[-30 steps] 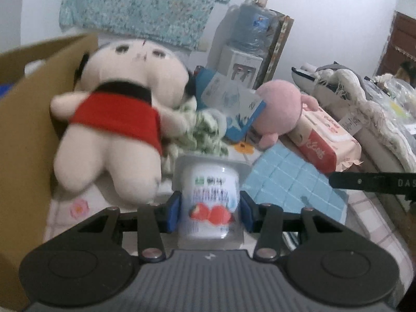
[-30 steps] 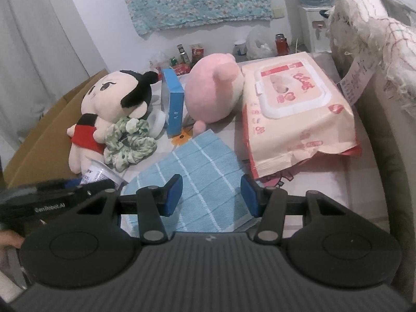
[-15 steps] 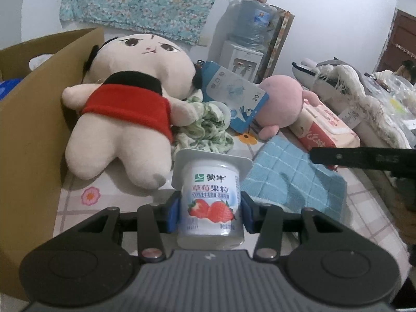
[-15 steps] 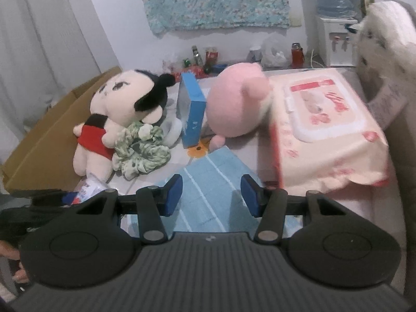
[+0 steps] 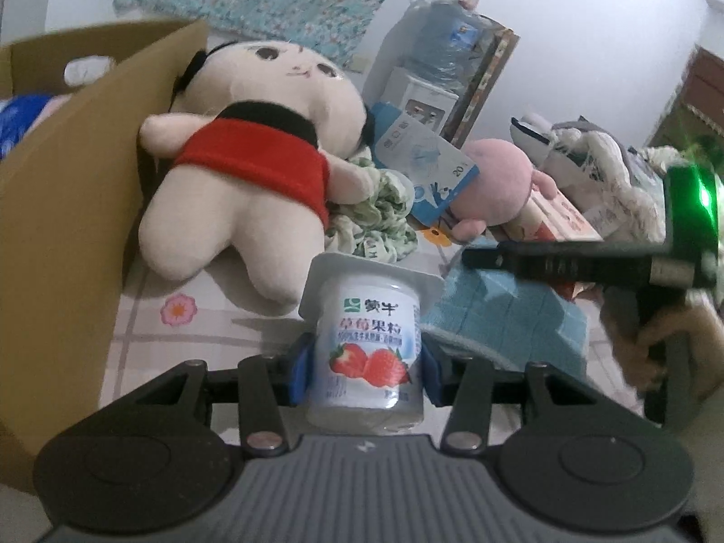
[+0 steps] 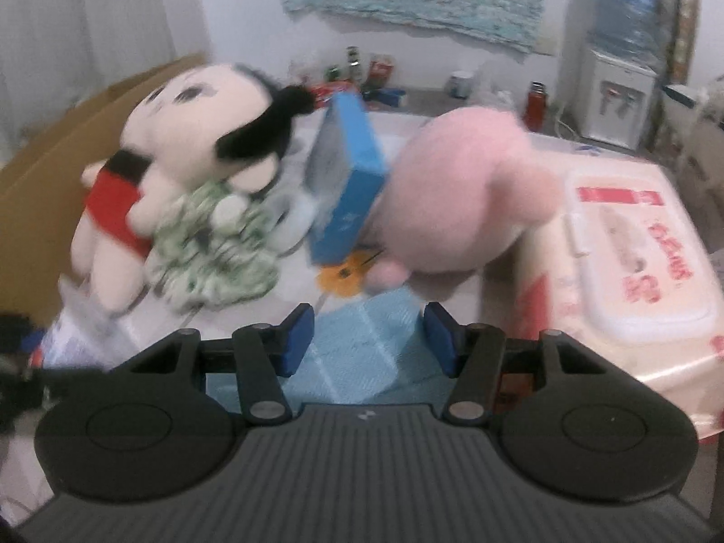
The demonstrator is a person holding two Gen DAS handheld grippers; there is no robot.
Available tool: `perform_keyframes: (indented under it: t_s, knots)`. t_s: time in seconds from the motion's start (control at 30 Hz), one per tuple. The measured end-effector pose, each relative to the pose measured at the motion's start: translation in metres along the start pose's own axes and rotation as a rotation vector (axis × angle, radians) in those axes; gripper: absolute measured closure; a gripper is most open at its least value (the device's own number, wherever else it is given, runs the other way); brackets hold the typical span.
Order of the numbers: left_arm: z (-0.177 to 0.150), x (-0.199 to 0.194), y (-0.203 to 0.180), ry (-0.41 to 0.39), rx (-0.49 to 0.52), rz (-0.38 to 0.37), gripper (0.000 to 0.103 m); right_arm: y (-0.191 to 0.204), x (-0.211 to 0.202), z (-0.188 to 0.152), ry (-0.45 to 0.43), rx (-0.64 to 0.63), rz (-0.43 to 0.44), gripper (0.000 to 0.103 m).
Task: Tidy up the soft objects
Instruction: 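Grasp the strawberry yogurt cup with the left tool while the right tool reaches the blue towel, then pinch the blue towel with the right tool and lift it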
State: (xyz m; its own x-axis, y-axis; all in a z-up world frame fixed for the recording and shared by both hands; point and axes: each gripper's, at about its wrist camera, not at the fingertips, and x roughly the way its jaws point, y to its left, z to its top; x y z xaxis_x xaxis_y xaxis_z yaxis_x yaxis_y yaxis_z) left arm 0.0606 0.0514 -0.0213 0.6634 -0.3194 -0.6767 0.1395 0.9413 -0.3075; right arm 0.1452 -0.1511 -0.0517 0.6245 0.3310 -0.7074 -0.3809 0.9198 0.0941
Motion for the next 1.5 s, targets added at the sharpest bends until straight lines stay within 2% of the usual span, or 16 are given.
perform_keyframes:
  t_s: [0.1,0.23,0.27,0.33,0.4,0.47,0.57,0.6,0.77,0.87,0.97,1.13,1.23,1.3,1.4,1.5]
  knots:
    - [0.001,0.000,0.000,0.004,-0.012,0.004,0.054,0.004,0.000,-0.005,-0.020,0.022,-0.014,0.057]
    - [0.001,-0.001,-0.001,0.000,-0.013,0.009,0.054,-0.012,-0.007,-0.008,-0.014,0.149,0.021,0.080]
    - [0.000,0.000,-0.001,-0.001,-0.011,0.011,0.054,-0.014,-0.009,-0.010,-0.009,0.164,0.039,0.082]
    - [0.000,0.000,-0.003,-0.004,-0.001,0.016,0.054,-0.024,-0.011,-0.018,0.003,0.253,0.126,0.096]
    - [0.000,0.001,-0.005,-0.005,0.009,0.022,0.054,-0.035,-0.015,-0.030,-0.002,0.398,0.170,0.099]
    - [-0.001,0.002,-0.009,-0.011,0.032,0.038,0.055,-0.035,-0.022,-0.040,-0.021,0.479,0.148,0.100]
    - [-0.004,0.001,-0.015,-0.021,0.081,0.067,0.055,-0.021,-0.040,-0.055,-0.079,0.489,0.043,0.100]
    - [-0.006,-0.001,-0.017,-0.028,0.097,0.081,0.055,-0.019,-0.047,-0.060,-0.104,0.497,0.038,0.100]
    - [-0.012,-0.011,-0.019,-0.040,0.127,0.123,0.055,-0.016,-0.097,-0.080,-0.275,0.545,0.086,0.100]
    - [-0.013,-0.022,-0.020,-0.048,0.126,0.130,0.055,-0.015,-0.129,-0.079,-0.341,0.508,0.113,0.100]
    - [-0.012,-0.038,-0.023,-0.074,0.119,0.125,0.055,-0.014,-0.148,-0.074,-0.337,0.469,0.057,0.100]
    - [-0.009,-0.058,-0.033,-0.123,0.123,0.125,0.055,-0.018,-0.162,-0.081,-0.358,0.479,0.070,0.100]
    - [-0.008,-0.068,-0.040,-0.145,0.152,0.127,0.055,-0.018,-0.163,-0.084,-0.320,0.466,0.058,0.099]
    - [-0.007,-0.070,-0.041,-0.138,0.156,0.119,0.055,-0.021,-0.160,-0.088,-0.297,0.445,0.050,0.098]
    - [-0.007,-0.070,-0.042,-0.126,0.152,0.093,0.055,-0.024,-0.155,-0.093,-0.285,0.406,-0.023,0.095]
    - [-0.010,-0.065,-0.042,-0.125,0.168,0.109,0.055,-0.036,-0.147,-0.099,-0.272,0.416,-0.053,0.090]
